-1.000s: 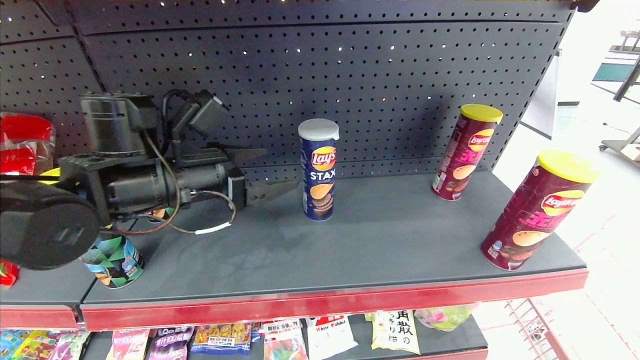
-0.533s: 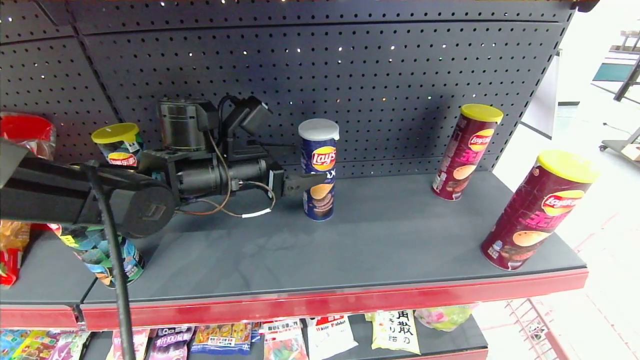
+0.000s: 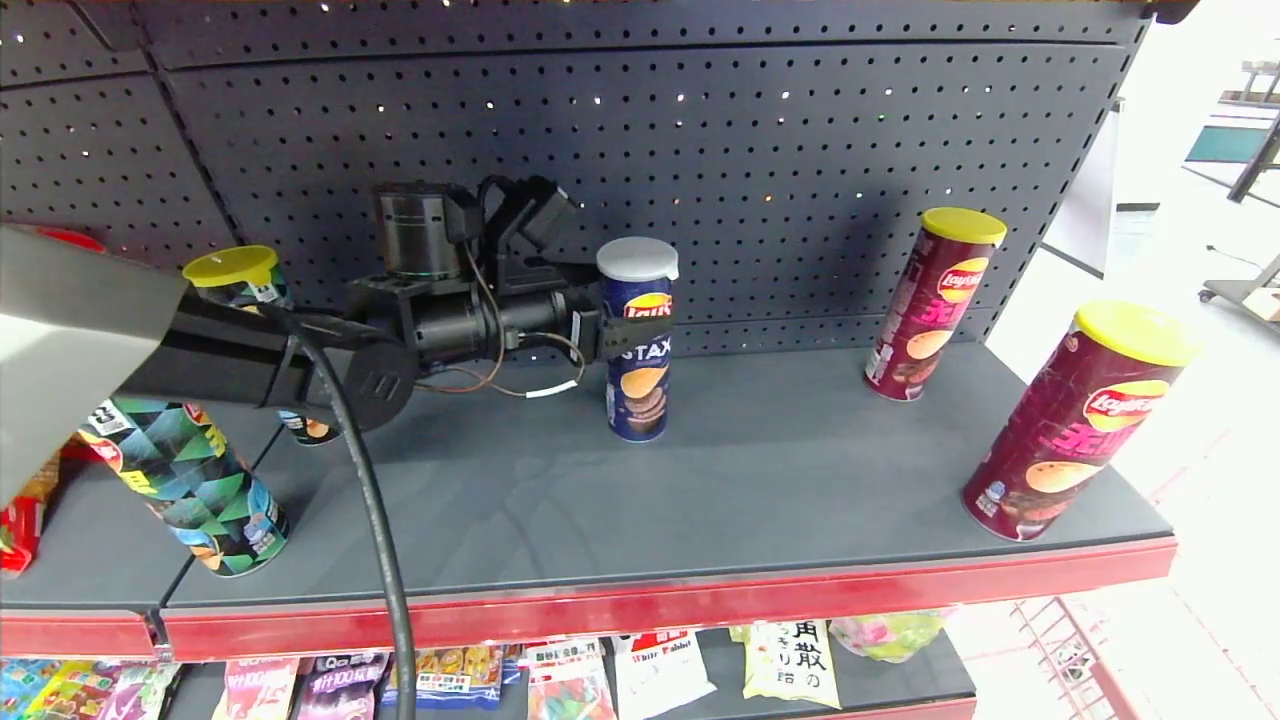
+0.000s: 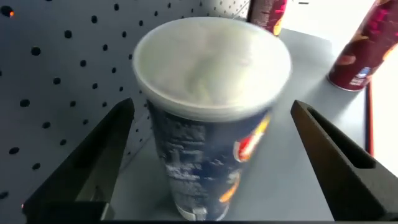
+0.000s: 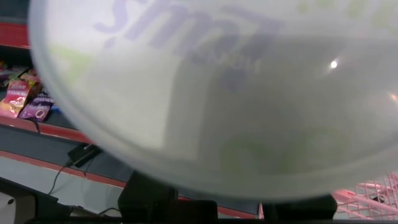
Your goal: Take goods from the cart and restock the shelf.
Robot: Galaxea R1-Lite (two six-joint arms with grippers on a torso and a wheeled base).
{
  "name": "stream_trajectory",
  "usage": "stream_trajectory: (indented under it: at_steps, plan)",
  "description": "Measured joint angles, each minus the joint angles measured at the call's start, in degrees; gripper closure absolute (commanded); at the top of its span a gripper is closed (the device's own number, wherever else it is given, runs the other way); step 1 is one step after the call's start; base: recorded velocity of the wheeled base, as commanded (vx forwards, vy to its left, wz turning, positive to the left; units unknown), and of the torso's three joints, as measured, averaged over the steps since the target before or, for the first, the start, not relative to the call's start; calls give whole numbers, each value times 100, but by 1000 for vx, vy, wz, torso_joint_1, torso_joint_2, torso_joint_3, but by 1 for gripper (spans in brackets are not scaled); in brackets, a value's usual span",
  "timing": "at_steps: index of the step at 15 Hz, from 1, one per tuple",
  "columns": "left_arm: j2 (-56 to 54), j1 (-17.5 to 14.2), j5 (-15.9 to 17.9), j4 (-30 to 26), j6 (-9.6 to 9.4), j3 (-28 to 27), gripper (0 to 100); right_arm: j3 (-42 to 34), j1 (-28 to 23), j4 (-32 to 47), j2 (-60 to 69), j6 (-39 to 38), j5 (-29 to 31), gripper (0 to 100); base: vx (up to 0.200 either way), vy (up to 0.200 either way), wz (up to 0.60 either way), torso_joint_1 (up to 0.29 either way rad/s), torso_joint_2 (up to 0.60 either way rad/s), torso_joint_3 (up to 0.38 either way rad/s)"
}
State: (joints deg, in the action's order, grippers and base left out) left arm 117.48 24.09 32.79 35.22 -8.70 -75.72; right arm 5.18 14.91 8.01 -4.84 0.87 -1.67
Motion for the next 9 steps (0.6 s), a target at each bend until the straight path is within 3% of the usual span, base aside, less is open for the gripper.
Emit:
stream_trajectory:
  at_steps: [9]
  plan:
    - [385, 38, -1, -2, 9, -366, 0, 0, 2, 0, 0, 0, 30, 100, 0, 0, 0, 0, 0, 0]
